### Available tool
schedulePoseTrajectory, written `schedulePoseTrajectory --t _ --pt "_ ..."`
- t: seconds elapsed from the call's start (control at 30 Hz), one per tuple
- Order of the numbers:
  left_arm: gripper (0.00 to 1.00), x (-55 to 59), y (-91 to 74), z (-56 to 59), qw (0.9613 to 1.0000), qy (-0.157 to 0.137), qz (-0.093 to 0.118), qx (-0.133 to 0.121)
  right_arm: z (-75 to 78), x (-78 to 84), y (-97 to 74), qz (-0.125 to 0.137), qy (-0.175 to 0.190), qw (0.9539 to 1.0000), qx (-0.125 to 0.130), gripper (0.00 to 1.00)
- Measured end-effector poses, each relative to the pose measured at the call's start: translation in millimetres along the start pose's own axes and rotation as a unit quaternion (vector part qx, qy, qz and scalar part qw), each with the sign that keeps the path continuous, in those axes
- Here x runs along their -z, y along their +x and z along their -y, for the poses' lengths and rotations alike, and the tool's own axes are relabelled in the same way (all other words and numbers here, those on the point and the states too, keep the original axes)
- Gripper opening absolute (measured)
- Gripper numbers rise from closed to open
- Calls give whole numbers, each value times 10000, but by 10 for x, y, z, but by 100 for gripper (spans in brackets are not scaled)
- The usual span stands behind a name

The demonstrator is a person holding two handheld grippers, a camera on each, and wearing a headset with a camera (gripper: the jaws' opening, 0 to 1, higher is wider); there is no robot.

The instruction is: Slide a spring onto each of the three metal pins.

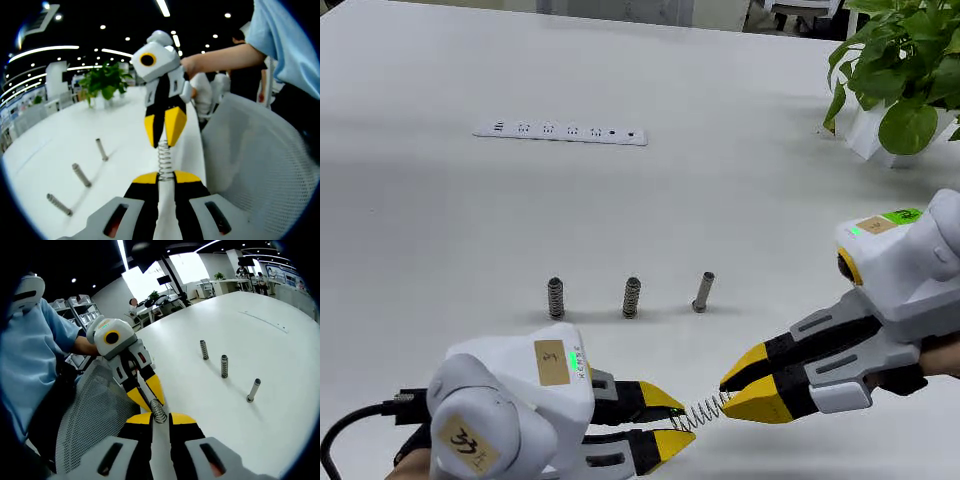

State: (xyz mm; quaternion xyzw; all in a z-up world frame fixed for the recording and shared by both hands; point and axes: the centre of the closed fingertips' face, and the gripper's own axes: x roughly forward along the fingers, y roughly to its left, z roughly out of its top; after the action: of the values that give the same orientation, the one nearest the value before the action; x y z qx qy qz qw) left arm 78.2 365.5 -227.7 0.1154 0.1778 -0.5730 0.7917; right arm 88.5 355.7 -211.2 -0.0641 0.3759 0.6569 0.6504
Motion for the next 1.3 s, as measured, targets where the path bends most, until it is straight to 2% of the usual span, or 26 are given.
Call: schedulePoseTrajectory --t 0.47,0.8,1.1,1.3 --pt "10 -5 7 -18 10000 -38 41 -35 18 19 -19 -12 14 10000 19 12" --pt "10 16 40 0 9998 -193 21 5 -71 -32 -15 -71 -484 9983 319 12" --pt "10 20 105 57 9997 -204 -33 117 -180 -70 0 -274 -883 9947 454 12" --pt "10 1 138 78 9993 -337 24 163 -224 -137 30 -362 -1097 9921 497 12"
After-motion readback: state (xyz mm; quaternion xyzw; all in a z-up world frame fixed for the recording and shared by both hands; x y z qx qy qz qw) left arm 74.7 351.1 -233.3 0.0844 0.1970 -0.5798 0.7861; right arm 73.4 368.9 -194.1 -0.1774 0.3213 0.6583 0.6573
